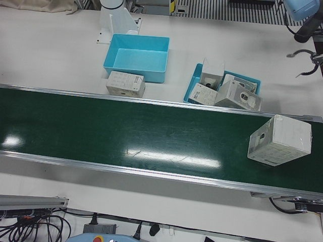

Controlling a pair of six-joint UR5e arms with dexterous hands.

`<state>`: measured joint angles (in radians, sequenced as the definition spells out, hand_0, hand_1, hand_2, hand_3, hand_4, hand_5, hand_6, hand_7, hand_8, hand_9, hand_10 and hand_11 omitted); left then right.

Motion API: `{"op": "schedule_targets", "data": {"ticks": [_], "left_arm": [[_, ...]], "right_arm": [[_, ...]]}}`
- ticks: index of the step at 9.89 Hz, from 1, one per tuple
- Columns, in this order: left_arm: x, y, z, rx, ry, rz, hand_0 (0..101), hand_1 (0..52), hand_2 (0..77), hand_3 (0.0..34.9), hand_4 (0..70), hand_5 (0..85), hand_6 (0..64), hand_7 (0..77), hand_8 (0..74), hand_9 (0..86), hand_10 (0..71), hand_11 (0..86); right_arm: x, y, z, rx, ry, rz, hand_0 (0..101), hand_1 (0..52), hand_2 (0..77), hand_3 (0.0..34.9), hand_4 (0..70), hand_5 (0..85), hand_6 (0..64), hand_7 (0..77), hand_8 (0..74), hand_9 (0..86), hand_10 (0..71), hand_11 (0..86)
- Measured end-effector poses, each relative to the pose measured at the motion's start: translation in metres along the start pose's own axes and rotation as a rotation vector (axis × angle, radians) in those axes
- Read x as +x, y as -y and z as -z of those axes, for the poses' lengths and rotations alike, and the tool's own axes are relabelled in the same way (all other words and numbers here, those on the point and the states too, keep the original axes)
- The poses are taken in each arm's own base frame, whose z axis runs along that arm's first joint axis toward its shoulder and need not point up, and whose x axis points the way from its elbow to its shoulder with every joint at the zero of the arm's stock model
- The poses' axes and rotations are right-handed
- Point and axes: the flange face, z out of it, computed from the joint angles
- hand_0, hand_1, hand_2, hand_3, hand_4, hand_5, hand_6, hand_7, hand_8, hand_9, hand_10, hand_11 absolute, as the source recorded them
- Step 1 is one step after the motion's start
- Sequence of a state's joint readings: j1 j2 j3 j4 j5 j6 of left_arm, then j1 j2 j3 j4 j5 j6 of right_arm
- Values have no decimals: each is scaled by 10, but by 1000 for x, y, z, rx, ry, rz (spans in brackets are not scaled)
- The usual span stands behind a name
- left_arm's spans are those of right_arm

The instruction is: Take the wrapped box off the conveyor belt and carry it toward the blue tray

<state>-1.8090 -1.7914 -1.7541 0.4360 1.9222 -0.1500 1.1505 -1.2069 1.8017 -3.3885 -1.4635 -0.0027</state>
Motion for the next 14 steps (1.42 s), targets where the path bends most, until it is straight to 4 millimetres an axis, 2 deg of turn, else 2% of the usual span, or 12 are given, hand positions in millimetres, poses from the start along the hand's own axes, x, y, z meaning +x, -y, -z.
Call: {"op": "schedule_targets", "data": {"ticks": [2,3,5,6,7,8,9,10,12,13,14], "left_arm": [[0,0,0,0,0,0,0,0,5,0,0,11,0,0,0,0,0,0],[0,0,0,0,0,0,0,0,5,0,0,11,0,0,0,0,0,0],[0,0,0,0,0,0,0,0,5,0,0,11,0,5,0,0,5,0],[0,0,0,0,0,0,0,0,5,0,0,11,0,0,0,0,5,0],[0,0,0,0,0,0,0,0,5,0,0,11,0,0,0,0,5,0],[0,0,0,0,0,0,0,0,5,0,0,11,0,0,0,0,0,0],[0,0,0,0,0,0,0,0,5,0,0,11,0,0,0,0,0,0],[0,0,0,0,0,0,0,0,5,0,0,11,0,0,0,0,0,0],[0,0,0,0,0,0,0,0,5,0,0,11,0,5,5,0,5,0],[0,0,0,0,0,0,0,0,5,0,0,11,0,0,5,0,5,0],[0,0,0,0,0,0,0,0,5,0,0,11,0,0,0,0,0,0]], "right_arm": [[-7,-11,24,-15,5,47,514,196,191,195,115,262,33,229,5,49,0,16],[-16,-17,36,-24,19,69,505,185,207,217,115,262,33,229,5,49,0,16],[-46,-25,50,-27,66,92,505,185,213,225,120,267,49,240,0,44,0,16],[-60,-28,55,-16,89,95,504,185,213,187,164,284,65,256,0,65,0,44],[-71,-29,61,0,107,92,503,185,224,186,185,284,65,267,0,65,0,44],[-77,-30,65,9,109,87,503,185,224,186,185,284,65,267,0,65,0,27],[-78,-31,67,12,103,83,504,185,224,171,180,284,71,262,0,65,11,22],[-78,-32,68,13,98,81,503,185,224,177,142,284,71,245,0,65,0,22],[-82,-33,71,29,99,81,503,185,224,183,169,284,71,245,0,65,5,22],[-85,-35,73,37,102,82,503,175,207,190,207,300,82,284,33,54,5,22],[-85,-36,73,40,100,81,503,175,207,190,207,300,82,284,33,54,5,22]]}}
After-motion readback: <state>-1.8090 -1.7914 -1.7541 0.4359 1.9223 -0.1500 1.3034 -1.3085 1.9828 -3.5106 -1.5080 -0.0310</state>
